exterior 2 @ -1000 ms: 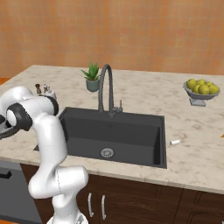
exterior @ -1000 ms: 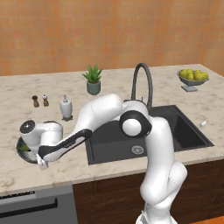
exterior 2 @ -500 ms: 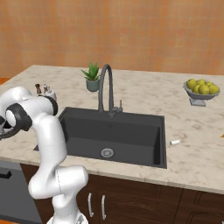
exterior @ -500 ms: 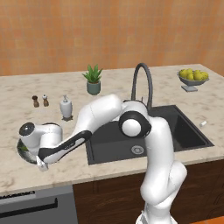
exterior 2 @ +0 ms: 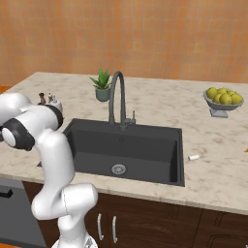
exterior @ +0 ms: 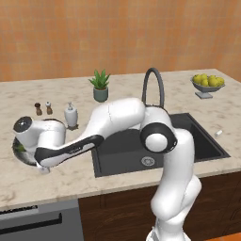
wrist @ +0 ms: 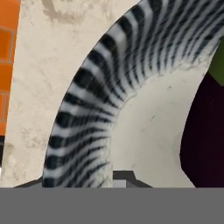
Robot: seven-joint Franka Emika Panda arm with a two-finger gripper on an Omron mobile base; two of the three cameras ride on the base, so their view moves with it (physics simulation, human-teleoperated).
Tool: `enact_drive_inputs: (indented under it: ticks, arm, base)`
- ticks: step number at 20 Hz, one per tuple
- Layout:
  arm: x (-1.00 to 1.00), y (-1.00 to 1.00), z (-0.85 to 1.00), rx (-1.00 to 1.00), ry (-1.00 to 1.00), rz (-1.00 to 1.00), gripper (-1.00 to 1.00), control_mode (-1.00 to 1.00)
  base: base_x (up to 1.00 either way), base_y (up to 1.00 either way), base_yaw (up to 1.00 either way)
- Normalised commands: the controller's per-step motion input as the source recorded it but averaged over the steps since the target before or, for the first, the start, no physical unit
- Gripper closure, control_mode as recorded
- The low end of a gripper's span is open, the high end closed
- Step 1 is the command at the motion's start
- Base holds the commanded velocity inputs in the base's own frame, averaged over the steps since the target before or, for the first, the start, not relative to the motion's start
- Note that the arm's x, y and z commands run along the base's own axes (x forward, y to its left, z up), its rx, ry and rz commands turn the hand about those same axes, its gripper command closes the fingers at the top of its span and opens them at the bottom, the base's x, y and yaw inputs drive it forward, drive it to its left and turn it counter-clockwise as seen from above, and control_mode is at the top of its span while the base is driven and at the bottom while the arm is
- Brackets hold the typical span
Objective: Pick the eggplant from the sink and place it in the bowl. Then pick the bowl and place it in the microwave. Then close the microwave door and press the start button.
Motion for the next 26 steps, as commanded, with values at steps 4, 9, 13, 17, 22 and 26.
enact_drive_inputs:
  ticks: [4,9,13,17,22,26]
  arm:
    - [-0.23,-0.34,1.0,-0.04,0.0,0.02,1.0,-1.0]
    - [-0.22,-0.66,1.0,-0.02,0.0,0.0,1.0,-1.0]
    - [-0.32,-0.94,0.78,-0.1,-0.07,0.05,1.0,-1.0]
    - [-0.29,-1.0,0.63,-0.14,-0.07,0.07,1.0,-1.0]
    - [-0.17,-1.0,0.52,-0.11,-0.03,0.07,1.0,-1.0]
    - [-0.04,-1.0,0.29,-0.02,0.0,0.01,1.0,-1.0]
  base:
    - [0.0,0.0,0.0]
    - [0.0,0.0,0.0]
    - [0.0,0.0,0.0]
    - [0.0,0.0,0.0]
    - [0.0,0.0,0.0]
    - [0.0,0.0,0.0]
